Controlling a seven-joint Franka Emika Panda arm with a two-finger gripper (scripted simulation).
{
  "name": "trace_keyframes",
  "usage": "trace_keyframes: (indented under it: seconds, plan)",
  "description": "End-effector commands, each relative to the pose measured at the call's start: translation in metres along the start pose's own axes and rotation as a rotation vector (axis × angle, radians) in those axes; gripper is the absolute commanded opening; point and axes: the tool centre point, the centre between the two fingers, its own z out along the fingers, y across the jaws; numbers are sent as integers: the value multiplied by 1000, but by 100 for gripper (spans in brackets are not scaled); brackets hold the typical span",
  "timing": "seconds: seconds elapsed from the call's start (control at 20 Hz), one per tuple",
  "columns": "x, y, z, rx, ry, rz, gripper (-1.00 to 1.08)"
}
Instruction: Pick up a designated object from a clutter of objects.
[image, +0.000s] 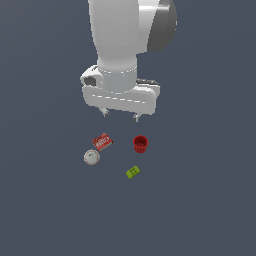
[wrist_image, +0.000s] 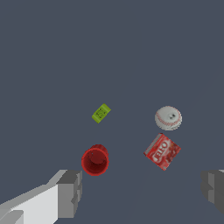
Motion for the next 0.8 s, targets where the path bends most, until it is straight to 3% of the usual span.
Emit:
trace_keyframes:
  seconds: [0.0,0.75]
  plan:
    - [5,7,12,4,-5,75,100]
    - [29,61,98,6,-32,598,100]
